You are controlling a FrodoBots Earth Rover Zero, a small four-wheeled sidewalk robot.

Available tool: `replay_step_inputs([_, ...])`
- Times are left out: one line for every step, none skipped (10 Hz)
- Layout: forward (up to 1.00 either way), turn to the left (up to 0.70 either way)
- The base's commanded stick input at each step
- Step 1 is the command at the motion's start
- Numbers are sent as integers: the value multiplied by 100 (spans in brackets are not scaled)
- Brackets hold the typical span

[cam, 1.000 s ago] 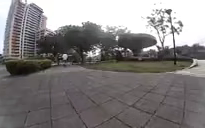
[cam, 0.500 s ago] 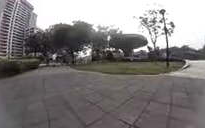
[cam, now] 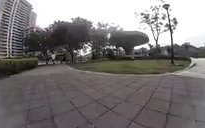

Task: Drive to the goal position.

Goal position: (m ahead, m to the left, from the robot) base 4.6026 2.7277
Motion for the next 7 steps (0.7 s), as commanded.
replay_step_inputs([85, 0])
replay_step_inputs([85, 0])
replay_step_inputs([85, 0])
replay_step_inputs([85, 0])
replay_step_inputs([85, 0])
replay_step_inputs([85, 0])
replay_step_inputs([85, 0])
